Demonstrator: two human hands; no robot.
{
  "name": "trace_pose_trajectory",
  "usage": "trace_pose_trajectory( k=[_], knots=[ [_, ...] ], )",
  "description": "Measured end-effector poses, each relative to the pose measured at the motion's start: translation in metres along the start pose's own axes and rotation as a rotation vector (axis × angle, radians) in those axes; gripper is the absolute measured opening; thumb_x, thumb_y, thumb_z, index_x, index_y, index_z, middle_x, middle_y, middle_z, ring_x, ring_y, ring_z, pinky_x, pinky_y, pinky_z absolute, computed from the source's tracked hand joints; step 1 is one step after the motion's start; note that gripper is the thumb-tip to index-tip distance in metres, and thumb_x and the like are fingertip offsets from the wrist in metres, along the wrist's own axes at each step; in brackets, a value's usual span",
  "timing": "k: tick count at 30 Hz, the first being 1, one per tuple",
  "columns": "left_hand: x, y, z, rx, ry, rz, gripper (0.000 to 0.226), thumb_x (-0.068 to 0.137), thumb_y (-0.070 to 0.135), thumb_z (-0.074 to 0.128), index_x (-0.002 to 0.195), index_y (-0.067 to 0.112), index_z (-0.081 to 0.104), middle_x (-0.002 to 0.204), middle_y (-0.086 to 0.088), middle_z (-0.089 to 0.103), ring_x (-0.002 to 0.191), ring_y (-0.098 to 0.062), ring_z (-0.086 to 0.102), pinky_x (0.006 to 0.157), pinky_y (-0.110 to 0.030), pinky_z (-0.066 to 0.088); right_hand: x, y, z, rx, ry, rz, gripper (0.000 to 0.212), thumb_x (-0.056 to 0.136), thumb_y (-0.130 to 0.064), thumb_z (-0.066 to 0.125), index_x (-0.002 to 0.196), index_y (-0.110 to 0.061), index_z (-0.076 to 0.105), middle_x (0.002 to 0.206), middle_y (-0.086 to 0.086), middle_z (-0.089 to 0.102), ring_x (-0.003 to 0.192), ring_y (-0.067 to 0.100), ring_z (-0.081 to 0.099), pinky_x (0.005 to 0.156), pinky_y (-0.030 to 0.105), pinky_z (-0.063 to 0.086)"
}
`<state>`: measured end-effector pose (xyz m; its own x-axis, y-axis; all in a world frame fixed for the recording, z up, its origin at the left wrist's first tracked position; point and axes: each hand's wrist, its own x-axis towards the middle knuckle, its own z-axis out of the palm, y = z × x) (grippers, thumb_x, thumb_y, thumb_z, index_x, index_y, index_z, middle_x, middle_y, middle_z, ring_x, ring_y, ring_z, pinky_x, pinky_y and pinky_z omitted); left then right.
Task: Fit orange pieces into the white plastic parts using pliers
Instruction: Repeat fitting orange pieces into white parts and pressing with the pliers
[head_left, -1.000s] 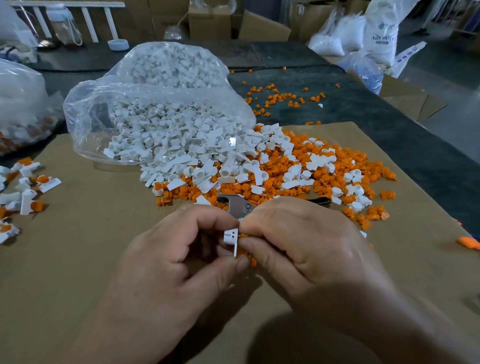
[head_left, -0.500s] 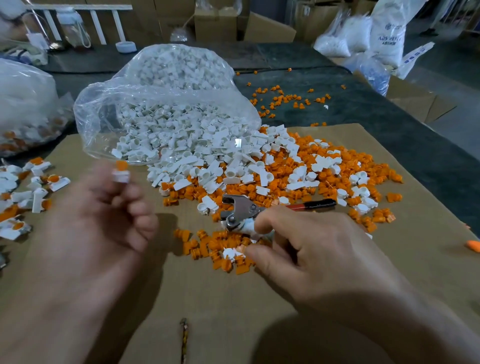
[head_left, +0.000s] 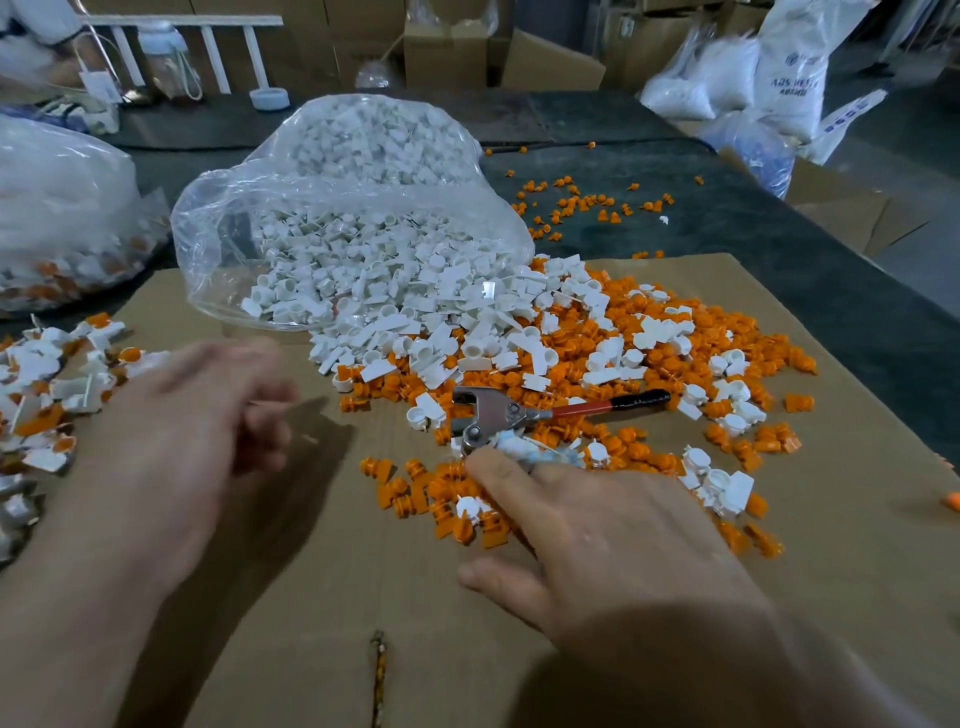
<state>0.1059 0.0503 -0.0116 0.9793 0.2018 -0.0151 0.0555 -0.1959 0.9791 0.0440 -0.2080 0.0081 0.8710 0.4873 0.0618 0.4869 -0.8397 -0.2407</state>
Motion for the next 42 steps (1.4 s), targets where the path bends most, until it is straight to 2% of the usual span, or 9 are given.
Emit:
trace_pose_trajectory(
  k=[3, 8, 14, 18, 25, 31, 36, 39, 42],
  knots=[
    [-0.016, 0.005, 0.021, 0.762, -0.107, 0.262, 0.062, 0.064, 0.094, 0.041, 0.104, 0.049, 0.054, 0.080, 0.020, 0.067, 0.068, -0.002, 0.060, 0.059, -0.029, 0.047, 0.002, -0.005, 0.005, 0.007, -0.014, -0.037, 0.063, 0.088, -0.071, 0.026, 0.135, -0.041, -0.004, 0.101, -0.004, 0.059, 0.081, 0.019, 0.056, 0.060, 0.033, 0.038],
    [-0.024, 0.010, 0.037, 0.982, -0.297, 0.265, 0.106, 0.036, 0.112, 0.023, 0.124, 0.053, 0.033, 0.093, 0.026, 0.053, 0.087, -0.009, 0.060, 0.076, -0.039, 0.054, 0.008, -0.005, 0.013, -0.004, 0.062, -0.022, 0.067, 0.090, -0.071, 0.030, 0.137, -0.037, -0.004, 0.098, 0.000, 0.059, 0.071, 0.018, 0.045, 0.056, 0.031, 0.033],
    [-0.018, 0.013, 0.052, 1.188, -0.256, 0.468, 0.115, 0.050, 0.102, -0.004, 0.146, 0.045, 0.026, 0.126, 0.012, 0.062, 0.105, -0.019, 0.062, 0.074, -0.032, 0.048, 0.013, -0.008, 0.020, -0.111, 0.170, -0.012, 0.049, 0.092, -0.064, 0.038, 0.130, -0.033, 0.032, 0.083, -0.005, 0.063, 0.064, 0.015, 0.053, 0.047, 0.025, 0.030],
    [-0.023, 0.011, 0.057, 1.124, -0.316, 0.562, 0.088, 0.070, 0.092, 0.011, 0.132, 0.042, 0.047, 0.121, 0.015, 0.061, 0.099, -0.014, 0.063, 0.073, -0.030, 0.047, 0.013, -0.004, 0.016, -0.118, 0.153, 0.006, 0.026, 0.096, -0.050, 0.044, 0.111, -0.029, 0.051, 0.080, -0.007, 0.061, 0.061, 0.014, 0.054, 0.045, 0.027, 0.032],
    [-0.026, 0.010, 0.058, 0.908, -0.384, 0.488, 0.045, 0.084, 0.068, 0.033, 0.109, 0.037, 0.055, 0.094, 0.018, 0.053, 0.085, -0.010, 0.054, 0.074, -0.041, 0.050, 0.011, 0.001, 0.013, -0.081, 0.165, 0.038, 0.022, 0.102, -0.038, 0.033, 0.117, -0.028, 0.046, 0.096, -0.006, 0.057, 0.074, 0.015, 0.050, 0.058, 0.029, 0.035],
    [-0.031, 0.009, 0.063, 0.799, -0.294, 0.503, 0.019, 0.087, 0.050, 0.057, 0.100, 0.036, 0.059, 0.096, 0.016, 0.056, 0.085, -0.013, 0.056, 0.071, -0.043, 0.052, 0.008, 0.002, 0.006, 0.077, 0.168, 0.080, 0.015, 0.098, -0.045, 0.033, 0.110, -0.037, 0.038, 0.090, -0.012, 0.052, 0.073, 0.008, 0.046, 0.059, 0.024, 0.035],
    [-0.032, 0.005, 0.066, 0.627, -0.198, 0.449, 0.033, 0.079, 0.068, 0.054, 0.086, 0.036, 0.060, 0.085, 0.017, 0.059, 0.083, -0.001, 0.054, 0.063, -0.035, 0.047, 0.003, 0.008, 0.002, 0.225, 0.223, 0.133, 0.007, 0.097, -0.041, 0.044, 0.098, -0.042, 0.037, 0.070, -0.017, 0.044, 0.076, 0.002, 0.049, 0.054, 0.020, 0.038],
    [-0.034, 0.007, 0.068, 0.568, -0.166, 0.435, 0.018, 0.078, 0.051, 0.062, 0.083, 0.035, 0.058, 0.086, 0.018, 0.057, 0.085, 0.004, 0.052, 0.058, -0.025, 0.037, 0.003, 0.011, 0.003, 0.319, 0.246, 0.175, 0.014, 0.097, -0.035, 0.046, 0.106, -0.043, 0.040, 0.067, -0.015, 0.046, 0.081, -0.007, 0.048, 0.068, 0.012, 0.041],
    [-0.036, 0.010, 0.069, 0.494, -0.143, 0.410, 0.014, 0.079, 0.042, 0.066, 0.086, 0.037, 0.056, 0.091, 0.020, 0.059, 0.079, -0.004, 0.055, 0.056, -0.029, 0.040, 0.003, 0.013, 0.002, 0.420, 0.226, 0.224, 0.023, 0.096, -0.033, 0.048, 0.114, -0.046, 0.038, 0.071, -0.020, 0.053, 0.071, -0.006, 0.050, 0.063, 0.009, 0.041]
  ],
)
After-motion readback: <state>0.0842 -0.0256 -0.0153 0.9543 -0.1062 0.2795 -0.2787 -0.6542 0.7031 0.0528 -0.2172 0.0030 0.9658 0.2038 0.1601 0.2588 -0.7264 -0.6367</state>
